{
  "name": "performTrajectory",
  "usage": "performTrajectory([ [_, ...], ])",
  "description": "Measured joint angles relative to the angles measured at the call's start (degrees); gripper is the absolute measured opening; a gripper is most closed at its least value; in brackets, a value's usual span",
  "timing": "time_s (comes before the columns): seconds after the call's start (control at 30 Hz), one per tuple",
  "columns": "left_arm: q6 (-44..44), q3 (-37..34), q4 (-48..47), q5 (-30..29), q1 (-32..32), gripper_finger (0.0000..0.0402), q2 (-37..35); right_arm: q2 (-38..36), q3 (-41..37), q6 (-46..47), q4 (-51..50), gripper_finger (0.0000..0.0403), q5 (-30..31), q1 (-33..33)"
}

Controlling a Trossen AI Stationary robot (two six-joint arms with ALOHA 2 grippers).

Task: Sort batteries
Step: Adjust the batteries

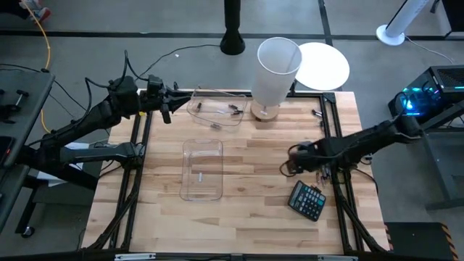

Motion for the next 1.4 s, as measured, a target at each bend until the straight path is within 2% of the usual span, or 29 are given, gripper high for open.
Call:
performTrajectory([
  [0.17, -0.1, 0.0, 0.0, -0.1, 0.0, 0.0106, 0.8, 0.1, -3.3, 16.6, -4.1, 0.016, 3.3, 0.6],
  [0.3, -0.1, 0.0, 0.1, -0.1, 0.0, 0.0106, 1.1, 1.7, -3.2, 23.0, -4.4, 0.0147, 6.9, 0.6],
  [0.47, -0.1, 0.0, 0.0, -0.1, 0.0, 0.0106, 1.3, 4.0, -3.1, 25.5, -4.5, 0.0138, 5.0, 0.9],
  [0.6, 1.0, 0.0, 0.0, -0.1, 0.0, 0.0106, 1.2, 4.9, 0.4, 30.0, -5.9, 0.0138, 6.2, 4.3],
  [0.67, 2.1, 0.0, 0.0, -0.3, 0.0, 0.0106, 1.2, 6.0, 2.5, 34.2, -10.3, 0.0138, 7.3, 6.3],
  [0.87, 5.9, 0.0, 0.0, -3.0, 0.0, 0.0106, 1.3, 12.0, 8.2, 35.6, -21.0, 0.0138, 4.7, 8.1],
  [0.97, 7.0, 0.0, 0.0, -3.1, 0.3, 0.0106, 1.3, 16.0, 8.1, 35.7, -21.0, 0.0138, 3.6, 7.6],
  [1.13, 7.3, 0.0, 0.0, -3.1, 1.2, 0.0106, 1.7, 20.3, 3.9, 38.4, -20.9, 0.0138, -2.2, 7.5],
  [1.4, 7.6, 0.0, -0.1, -3.0, 2.9, 0.0106, 3.4, 20.1, 2.8, 39.6, -19.1, 0.0138, -0.9, 4.4],
])
